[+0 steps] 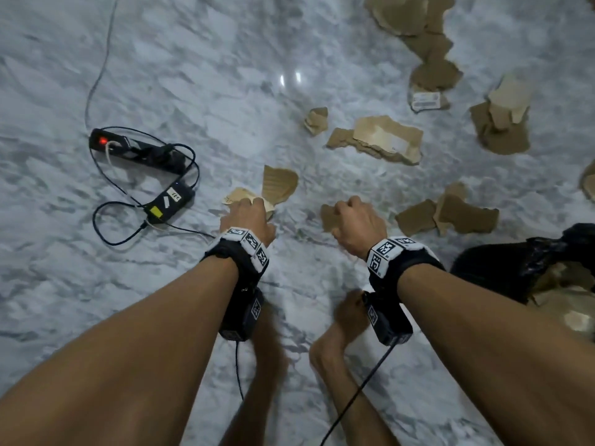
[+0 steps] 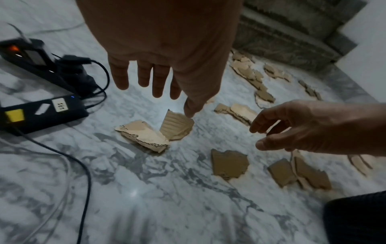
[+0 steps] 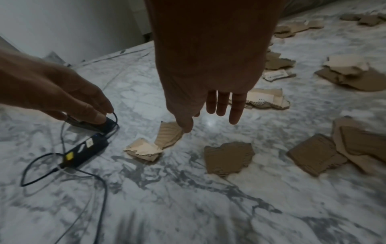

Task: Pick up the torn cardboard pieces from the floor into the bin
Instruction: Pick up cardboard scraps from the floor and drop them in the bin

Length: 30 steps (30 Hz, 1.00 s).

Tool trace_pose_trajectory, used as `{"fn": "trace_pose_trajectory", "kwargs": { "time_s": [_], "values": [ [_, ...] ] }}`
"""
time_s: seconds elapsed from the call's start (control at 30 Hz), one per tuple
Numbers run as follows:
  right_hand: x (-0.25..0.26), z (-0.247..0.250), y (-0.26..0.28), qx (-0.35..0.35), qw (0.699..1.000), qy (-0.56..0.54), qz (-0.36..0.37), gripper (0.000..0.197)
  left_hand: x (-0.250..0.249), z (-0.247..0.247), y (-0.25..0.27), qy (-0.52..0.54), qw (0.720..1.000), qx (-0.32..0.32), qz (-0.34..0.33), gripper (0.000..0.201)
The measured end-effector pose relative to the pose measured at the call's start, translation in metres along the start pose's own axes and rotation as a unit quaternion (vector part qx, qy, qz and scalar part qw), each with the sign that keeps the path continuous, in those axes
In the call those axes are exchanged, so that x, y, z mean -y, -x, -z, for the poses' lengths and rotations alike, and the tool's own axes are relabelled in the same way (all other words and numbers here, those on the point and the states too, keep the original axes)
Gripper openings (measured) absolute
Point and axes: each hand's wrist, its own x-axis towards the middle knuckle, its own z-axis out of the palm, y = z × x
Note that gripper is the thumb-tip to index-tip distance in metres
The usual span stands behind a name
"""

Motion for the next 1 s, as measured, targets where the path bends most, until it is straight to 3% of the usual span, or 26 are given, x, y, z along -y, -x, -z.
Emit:
{"fn": "trace_pose_trajectory", "kwargs": {
  "time_s": [0.23,0.33,0.4,0.53,0.67,0.77,0.87,1.0],
  "values": [
    [-0.013,-0.076,-0.088,0.000,0.994,0.104,-0.029,0.031,0.023,-0.068,-0.117,-0.053,0.997,0.028,-0.038,0.062],
    [-0.019,-0.101,-0.111,-0.033,0.996,0.059,-0.062,0.032,0.029,-0.086,-0.149,-0.069,0.996,0.046,-0.026,0.077],
    [-0.026,-0.114,-0.117,-0.052,0.995,0.049,-0.071,0.035,0.032,-0.101,-0.162,-0.089,0.995,0.036,-0.003,0.076],
    [-0.041,-0.126,-0.119,-0.019,0.996,0.069,-0.045,0.058,0.036,-0.124,-0.173,-0.151,0.987,-0.058,0.006,0.048],
    [-0.049,-0.124,-0.122,0.005,0.993,0.099,-0.068,0.057,0.034,-0.125,-0.171,-0.191,0.981,-0.007,-0.023,0.032],
    [-0.053,-0.123,-0.127,0.034,0.991,0.087,-0.094,0.059,0.031,-0.120,-0.164,-0.210,0.976,0.008,-0.055,0.030],
    [-0.056,-0.125,-0.124,0.055,0.989,0.048,-0.127,0.045,0.022,-0.113,-0.155,-0.196,0.972,-0.029,-0.126,0.035],
    [-0.077,-0.126,-0.117,0.016,0.988,-0.003,-0.151,0.037,0.007,-0.094,-0.163,-0.160,0.970,-0.064,-0.170,0.048]
  ]
}}
